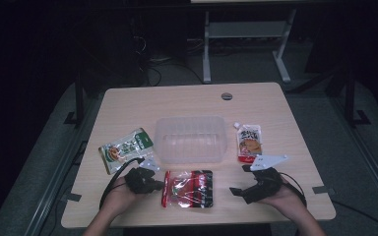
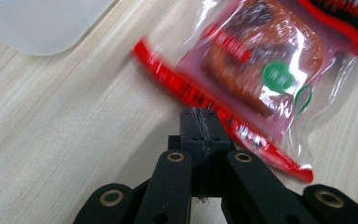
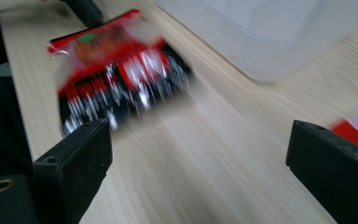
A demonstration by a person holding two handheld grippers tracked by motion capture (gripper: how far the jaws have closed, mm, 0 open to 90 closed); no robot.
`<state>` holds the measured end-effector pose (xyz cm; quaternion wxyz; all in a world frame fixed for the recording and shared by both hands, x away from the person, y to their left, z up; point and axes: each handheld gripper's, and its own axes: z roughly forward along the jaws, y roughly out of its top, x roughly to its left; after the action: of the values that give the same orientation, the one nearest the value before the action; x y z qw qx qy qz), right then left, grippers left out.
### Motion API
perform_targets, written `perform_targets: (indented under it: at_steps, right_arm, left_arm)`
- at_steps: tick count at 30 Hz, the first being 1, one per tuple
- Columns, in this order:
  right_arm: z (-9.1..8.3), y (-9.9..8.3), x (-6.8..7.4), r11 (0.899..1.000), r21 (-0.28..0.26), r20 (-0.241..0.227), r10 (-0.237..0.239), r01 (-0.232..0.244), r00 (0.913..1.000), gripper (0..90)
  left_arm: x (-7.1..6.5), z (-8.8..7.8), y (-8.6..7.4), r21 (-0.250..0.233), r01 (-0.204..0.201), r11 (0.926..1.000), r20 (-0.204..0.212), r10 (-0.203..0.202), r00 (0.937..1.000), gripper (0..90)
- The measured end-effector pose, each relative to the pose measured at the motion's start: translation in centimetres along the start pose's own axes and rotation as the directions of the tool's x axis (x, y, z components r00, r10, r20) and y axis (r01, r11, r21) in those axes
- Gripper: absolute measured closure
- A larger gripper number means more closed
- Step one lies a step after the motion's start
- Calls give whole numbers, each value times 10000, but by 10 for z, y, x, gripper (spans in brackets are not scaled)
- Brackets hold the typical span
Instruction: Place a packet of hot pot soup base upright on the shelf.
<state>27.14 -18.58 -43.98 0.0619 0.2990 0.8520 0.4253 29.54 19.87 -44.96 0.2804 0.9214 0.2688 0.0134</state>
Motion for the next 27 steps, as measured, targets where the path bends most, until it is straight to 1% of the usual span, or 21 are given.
perform_targets:
  at_steps: [1, 2, 3, 5, 7, 8, 9, 10, 11, 12, 13, 14, 15, 16, 19, 20, 21, 22, 25, 26, 27]
  right_arm:
    - [0, 0, 0, 10000, 0, 0, 0, 0, 10000, 66]
    - [6, 5, 5, 9999, 45, -211, -101, 102, 9997, 66]
    - [9, 6, 7, 9998, 108, -259, -188, 191, 9995, 66]
    - [12, 7, 9, 9996, 200, -314, -215, 222, 9993, 66]
    - [15, 7, 12, 9992, 333, -397, -223, 236, 9990, 66]
    - [16, 6, 12, 9991, 353, -404, -222, 236, 9989, 66]
    - [15, 5, 12, 9992, 351, -370, -194, 207, 9991, 67]
    - [16, 5, 11, 9992, 291, -330, -249, 259, 9991, 67]
    - [16, 4, 10, 9992, 308, -315, -230, 240, 9992, 67]
    - [16, 4, 10, 9992, 360, -290, -167, 178, 9994, 67]
    - [16, 4, 10, 9992, 360, -290, -167, 178, 9994, 67]
    - [16, 3, 9, 9992, 374, -303, -155, 166, 9994, 67]
    - [16, 2, 8, 9989, 413, -244, -189, 199, 9995, 67]
    - [16, 2, 8, 9989, 413, -244, -189, 199, 9995, 67]
    - [16, 2, 7, 9991, 385, -218, -160, 168, 9996, 67]
    - [16, 1, 7, 9990, 401, -188, -171, 178, 9997, 67]
    - [16, 1, 7, 9990, 413, -174, -169, 176, 9997, 67]
    - [16, 1, 7, 9988, 470, -178, -96, 104, 9998, 67]
    - [16, 1, 8, 9987, 498, -179, -110, 119, 9998, 67]
    - [17, 1, 8, 9985, 535, -187, -123, 133, 9997, 67]
    - [17, 1, 8, 9983, 547, -166, -192, 201, 9997, 67]
  left_arm:
    - [0, 0, 0, 0, 0, 10000, 0, 0, 10000, 898]
    - [0, 0, 0, -15, -19, 10000, -14, 19, 10000, 898]
    - [-2, 1, 1, -89, 64, 9999, -16, -64, 10000, 898]
    - [-2, 1, 1, -34, -11, 10000, -32, 10, 10000, 898]
    - [-2, 1, 1, -133, 90, 9999, -20, -90, 10000, 898]
    - [-1, -1, 2, -237, 160, 9996, 43, -159, 9999, 898]
    - [1, -4, 2, -384, 104, 9992, 85, -101, 9999, 898]
    - [0, -9, 5, -931, 380, 9949, 231, -360, 9991, 898]
    - [0, -9, 5, -931, 380, 9949, 231, -360, 9991, 898]
    - [-3, -12, 7, -1381, 563, 9888, 399, -512, 9979, 898]
    - [-3, -12, 7, -1381, 563, 9888, 399, -512, 9979, 898]
    - [-5, -12, 9, -1446, 405, 9887, 473, -340, 9983, 898]
    - [-6, -11, 10, -1419, 317, 9894, 470, -253, 9986, 898]
    - [-9, -9, 12, -1500, 319, 9882, 506, -245, 9984, 898]
    - [-12, -1, 16, -1166, 16, 9932, 500, 43, 9987, 898]
    - [-11, 1, 17, -919, -201, 9956, 422, 240, 9988, 898]
    - [-13, 4, 17, -799, -182, 9966, 351, 210, 9992, 898]
    - [-13, 7, 17, -542, -332, 9980, 331, 350, 9988, 898]
    - [-13, 8, 17, -560, -305, 9980, 321, 323, 9990, 898]
    - [-15, 9, 16, -588, -149, 9982, 287, 167, 9995, 898]
    - [-15, 9, 16, -588, -149, 9982, 287, 167, 9995, 898]
